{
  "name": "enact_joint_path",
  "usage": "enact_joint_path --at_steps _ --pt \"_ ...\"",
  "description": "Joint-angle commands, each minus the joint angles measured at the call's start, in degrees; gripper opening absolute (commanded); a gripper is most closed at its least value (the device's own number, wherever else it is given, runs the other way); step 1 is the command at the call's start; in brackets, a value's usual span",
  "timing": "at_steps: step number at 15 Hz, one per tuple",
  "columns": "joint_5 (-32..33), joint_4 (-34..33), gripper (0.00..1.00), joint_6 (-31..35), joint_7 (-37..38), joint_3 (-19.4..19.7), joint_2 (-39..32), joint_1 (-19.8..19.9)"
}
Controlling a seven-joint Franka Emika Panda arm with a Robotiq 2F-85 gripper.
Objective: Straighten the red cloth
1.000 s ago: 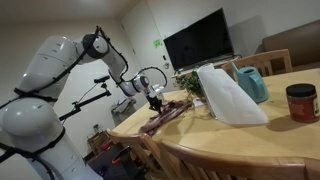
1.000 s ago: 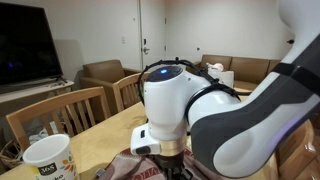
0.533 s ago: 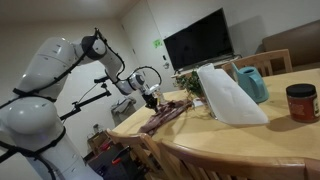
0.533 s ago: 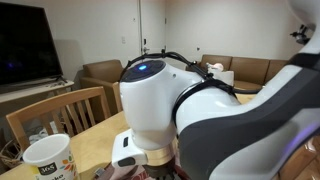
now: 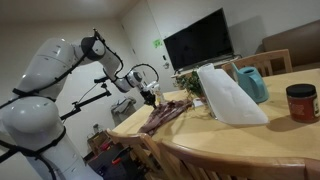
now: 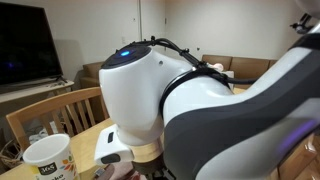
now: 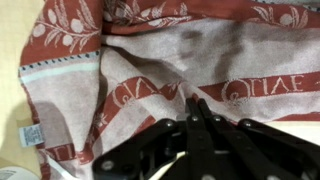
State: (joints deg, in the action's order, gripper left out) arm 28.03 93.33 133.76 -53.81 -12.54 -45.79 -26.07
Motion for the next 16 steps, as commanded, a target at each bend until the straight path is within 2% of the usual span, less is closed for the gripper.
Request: enact_joint_path --at_steps 1,5,16 --pt "-0.02 -1.96 0.01 -0.8 -1.88 -1.37 -1.1 0.73" --pt "-2.15 -2.33 0.01 0.53 -7.34 -4.47 -2.77 2.29" --pt "-6.37 -3.81 0.01 1.96 -16.11 -7.47 -5.71 3.13"
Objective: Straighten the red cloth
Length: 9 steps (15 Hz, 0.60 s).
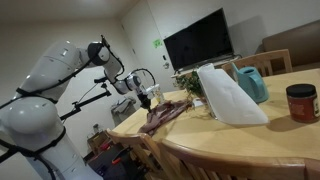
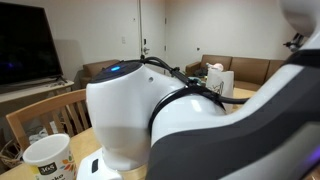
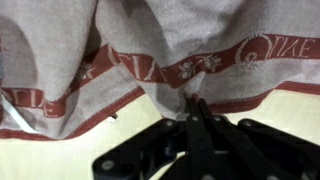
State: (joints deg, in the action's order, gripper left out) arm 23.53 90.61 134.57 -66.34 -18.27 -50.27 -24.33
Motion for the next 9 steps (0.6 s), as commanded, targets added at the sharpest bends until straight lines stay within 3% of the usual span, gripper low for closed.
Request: enact_joint_path --at_steps 1,9 --pt "-2.44 -0.81 0.01 1.58 -4.87 -2.29 -1.32 1.82" --pt "-8.03 -0.44 0.01 2.91 -12.69 -4.91 -1.72 4.42"
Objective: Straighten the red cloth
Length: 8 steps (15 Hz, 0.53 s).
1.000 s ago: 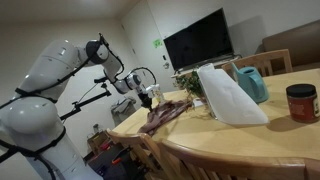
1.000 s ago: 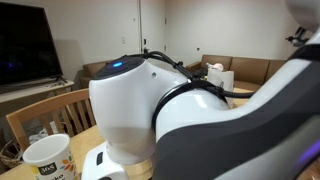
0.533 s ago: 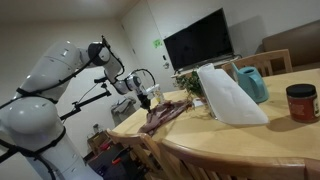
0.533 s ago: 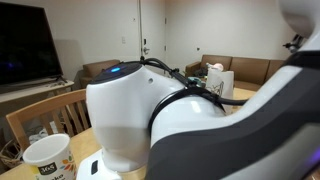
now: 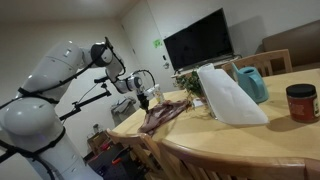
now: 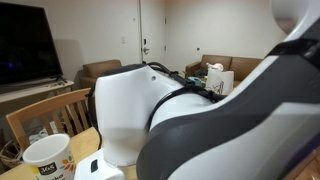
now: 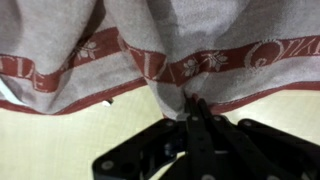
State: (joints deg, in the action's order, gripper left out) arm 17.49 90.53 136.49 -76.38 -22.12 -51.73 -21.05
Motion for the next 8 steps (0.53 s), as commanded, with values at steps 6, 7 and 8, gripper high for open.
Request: enact_joint_path --at_steps 6,7,8 --pt "-3.15 1.32 0.51 0.22 -1.3 -0.04 1.63 0.97" --pt "-3.09 2.07 0.58 0.34 -0.68 0.18 2.5 1.02" --pt "-2.98 2.55 0.66 0.27 -0.31 0.33 3.06 1.04"
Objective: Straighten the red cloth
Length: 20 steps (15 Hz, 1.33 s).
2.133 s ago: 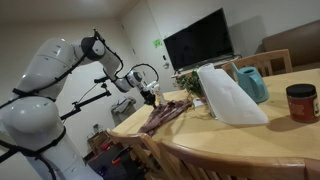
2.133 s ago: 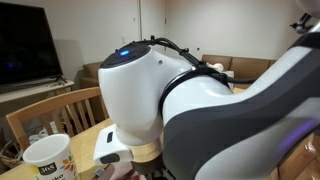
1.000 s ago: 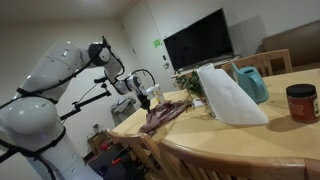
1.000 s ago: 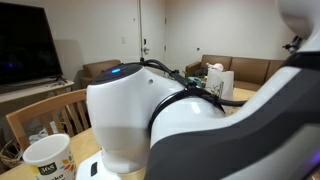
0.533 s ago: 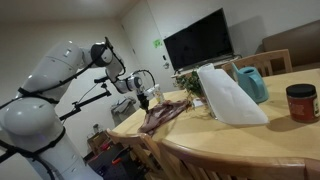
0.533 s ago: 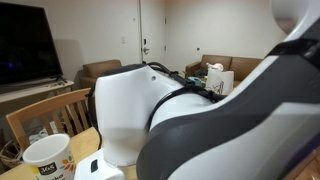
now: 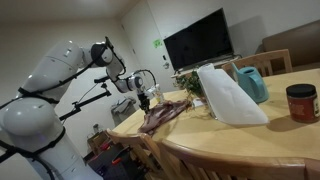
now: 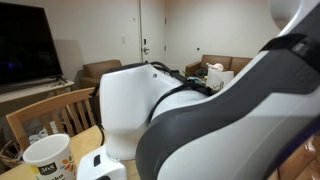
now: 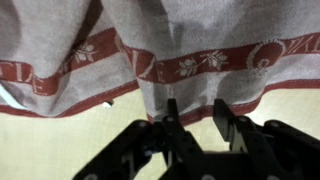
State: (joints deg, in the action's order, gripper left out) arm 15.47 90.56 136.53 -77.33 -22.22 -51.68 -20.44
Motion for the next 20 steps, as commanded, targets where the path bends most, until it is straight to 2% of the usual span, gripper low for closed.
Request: enact_joint_path --at_steps 1,4,5,9,14,20 --pt "-0.7 3.61 0.73 0.55 1.49 0.79 4.3 0.41" --pt "-0.84 6.72 0.97 0.91 3.47 1.02 7.9 1.07" --pt "-0.73 8.08 1.0 0.86 4.33 1.29 9.44 1.16" --pt "-0.57 16.12 1.0 0.94 8.13 2.07 16.5 2.56" --pt "-1.15 29.47 1.0 3.24 13.8 2.91 26.28 5.7" --pt "-3.49 41.53 1.0 7.64 17.06 2.74 33.86 8.93"
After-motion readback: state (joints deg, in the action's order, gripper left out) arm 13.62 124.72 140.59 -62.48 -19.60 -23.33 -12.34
